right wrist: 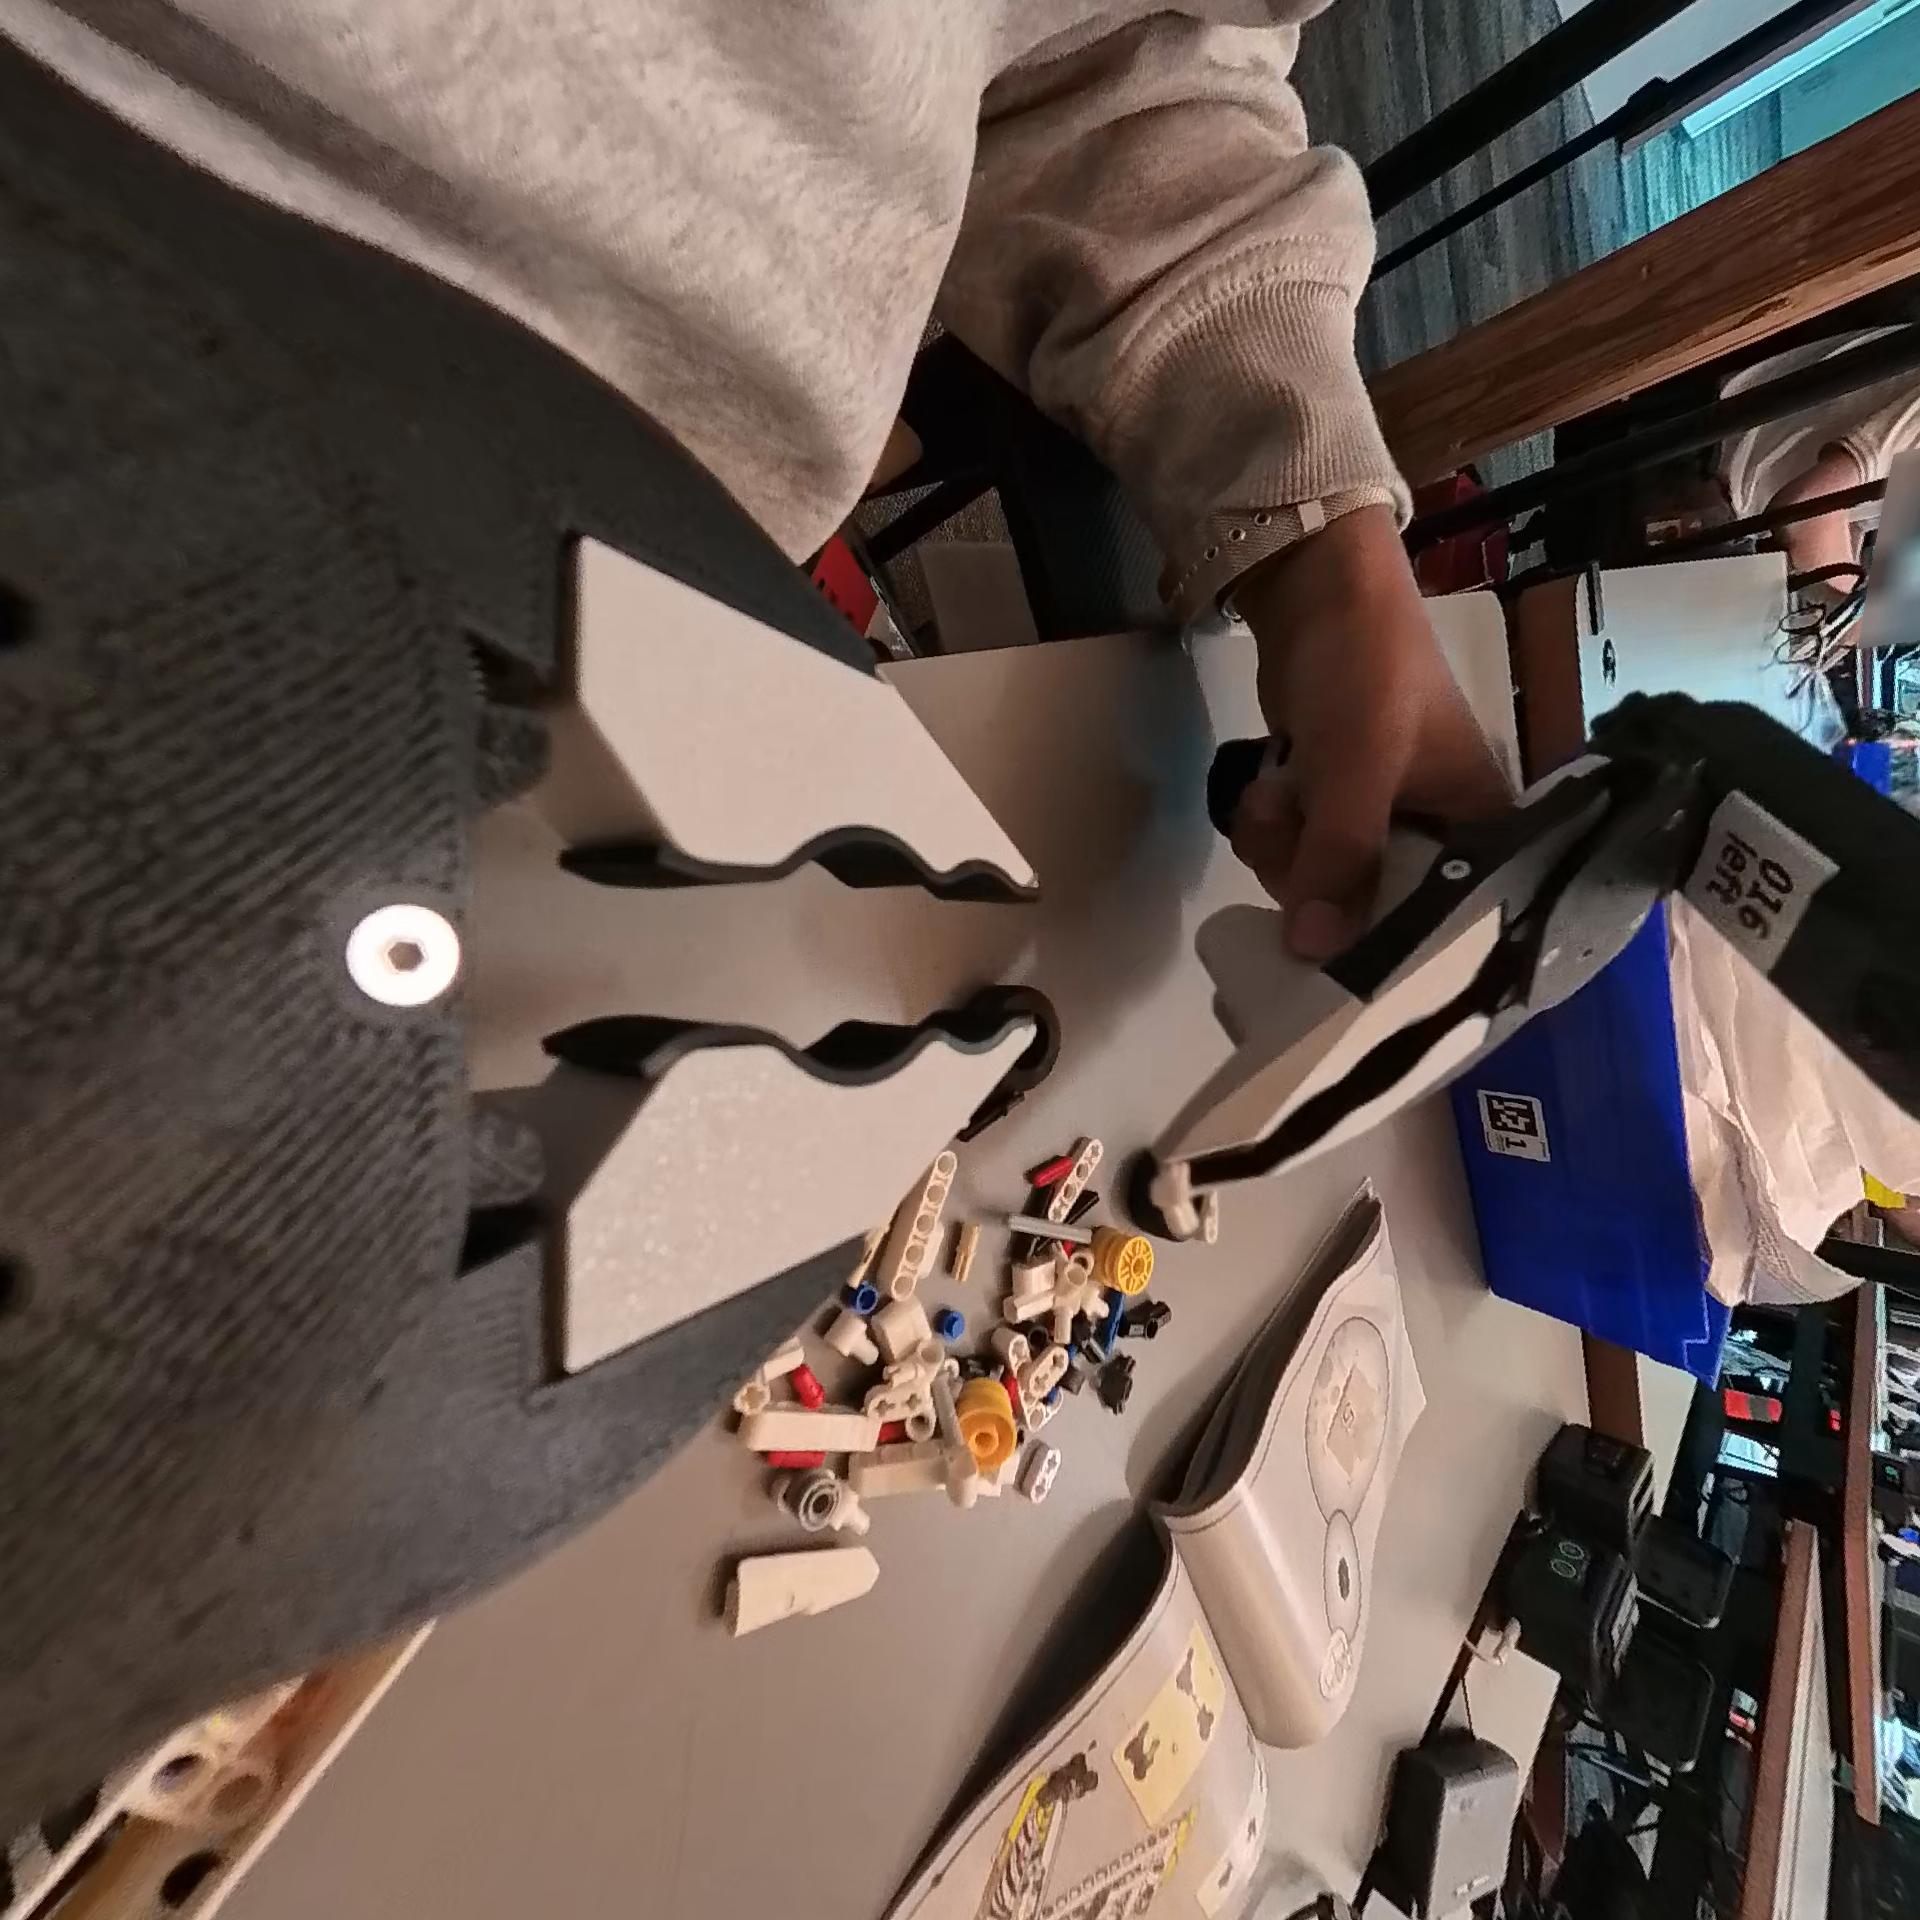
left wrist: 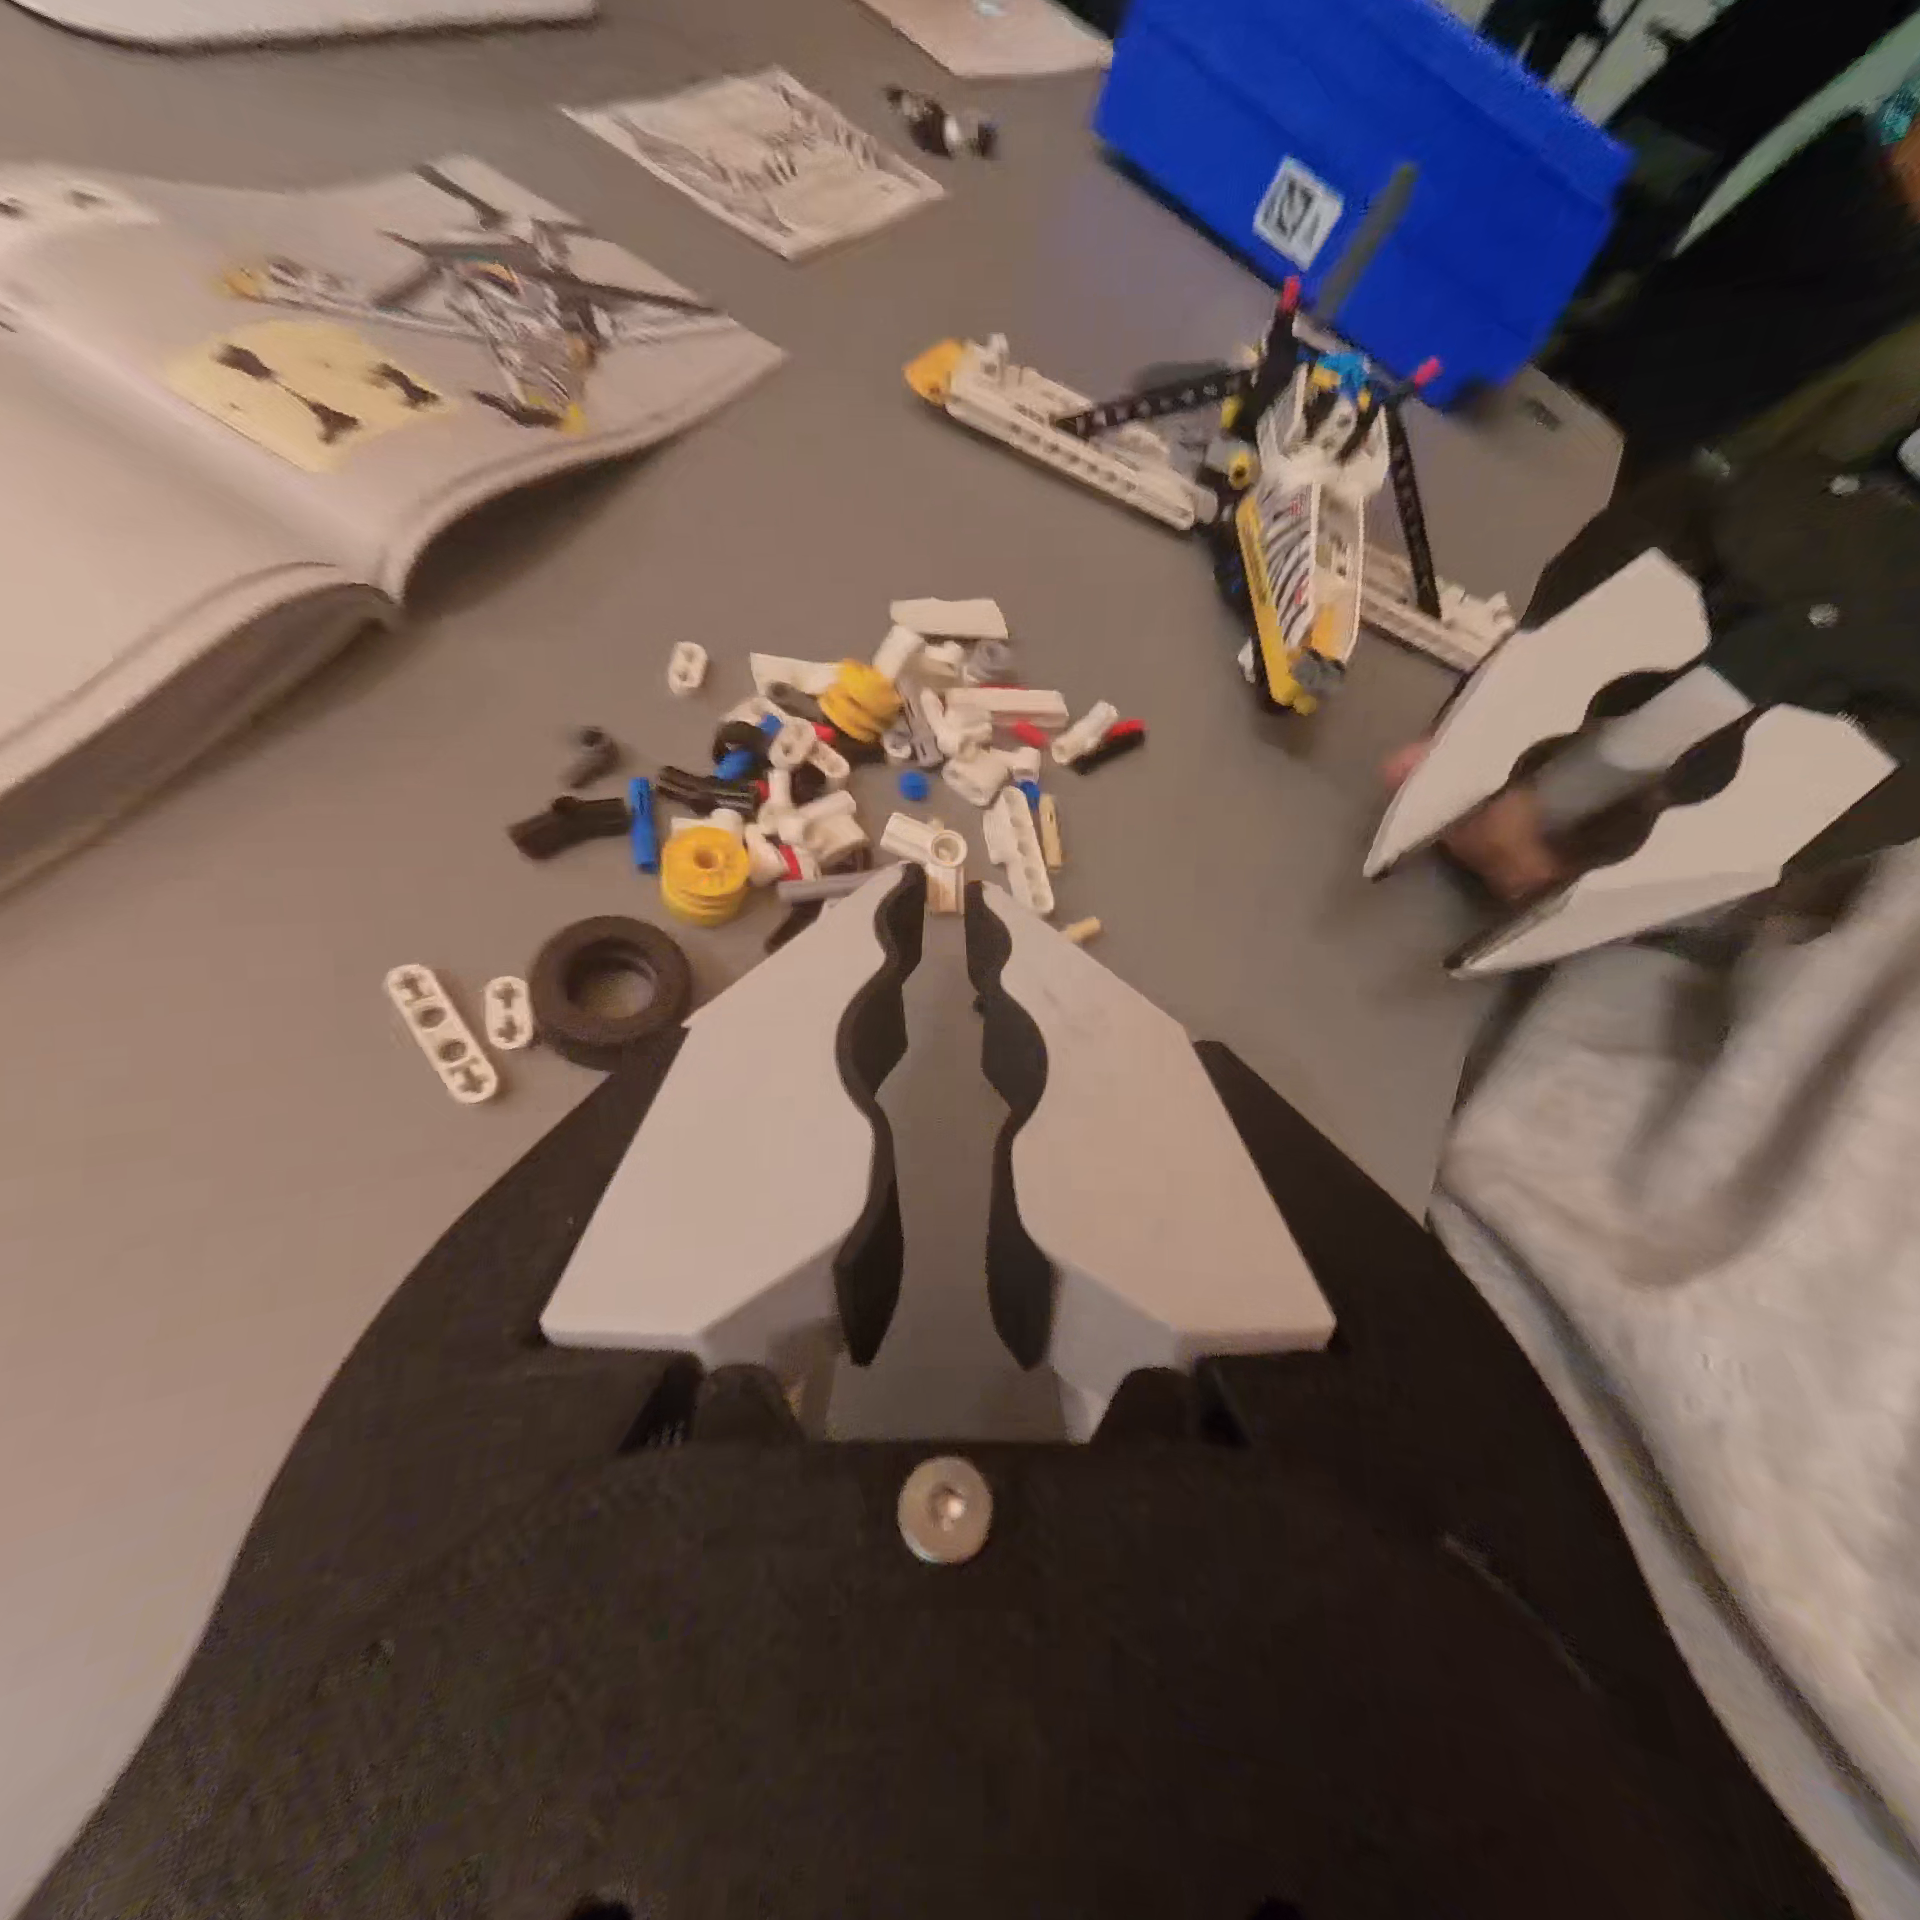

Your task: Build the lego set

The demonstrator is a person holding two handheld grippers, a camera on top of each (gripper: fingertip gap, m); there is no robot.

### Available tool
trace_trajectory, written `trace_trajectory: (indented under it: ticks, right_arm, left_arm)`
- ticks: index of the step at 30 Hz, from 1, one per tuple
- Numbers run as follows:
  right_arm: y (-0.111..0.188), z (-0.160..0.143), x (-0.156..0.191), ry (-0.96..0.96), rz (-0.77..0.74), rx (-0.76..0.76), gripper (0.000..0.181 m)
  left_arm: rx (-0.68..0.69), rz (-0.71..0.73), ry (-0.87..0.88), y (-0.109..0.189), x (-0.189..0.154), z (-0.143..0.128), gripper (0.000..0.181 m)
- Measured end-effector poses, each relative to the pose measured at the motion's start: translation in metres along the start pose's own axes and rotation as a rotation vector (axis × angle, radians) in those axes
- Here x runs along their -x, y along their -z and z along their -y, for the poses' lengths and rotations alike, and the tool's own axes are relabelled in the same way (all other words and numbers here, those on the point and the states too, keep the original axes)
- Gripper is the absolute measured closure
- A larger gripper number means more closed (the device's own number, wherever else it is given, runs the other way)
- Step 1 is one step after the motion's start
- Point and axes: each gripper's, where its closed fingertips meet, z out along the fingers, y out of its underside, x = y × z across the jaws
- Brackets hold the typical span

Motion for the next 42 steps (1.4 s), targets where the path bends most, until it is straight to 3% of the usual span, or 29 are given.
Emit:
trace_trajectory:
  ticks: [4,9,30,42]
  right_arm:
    - [0.000,0.000,0.000,-0.001,0.001,0.003,0.163]
    - [0.000,0.000,0.000,-0.005,0.005,0.005,0.163]
    - [-0.002,0.000,0.002,0.024,-0.004,0.009,0.163]
    - [-0.004,-0.001,0.005,0.077,-0.021,0.014,0.163]
  left_arm:
    - [0.156,0.072,-0.051,-0.012,0.006,-0.024,0.176]
    - [0.203,0.105,-0.054,-0.017,0.011,-0.031,0.176]
    - [0.176,0.094,0.031,-0.015,0.021,-0.030,0.169]
    - [0.193,0.155,-0.047,-0.018,0.023,-0.030,0.166]
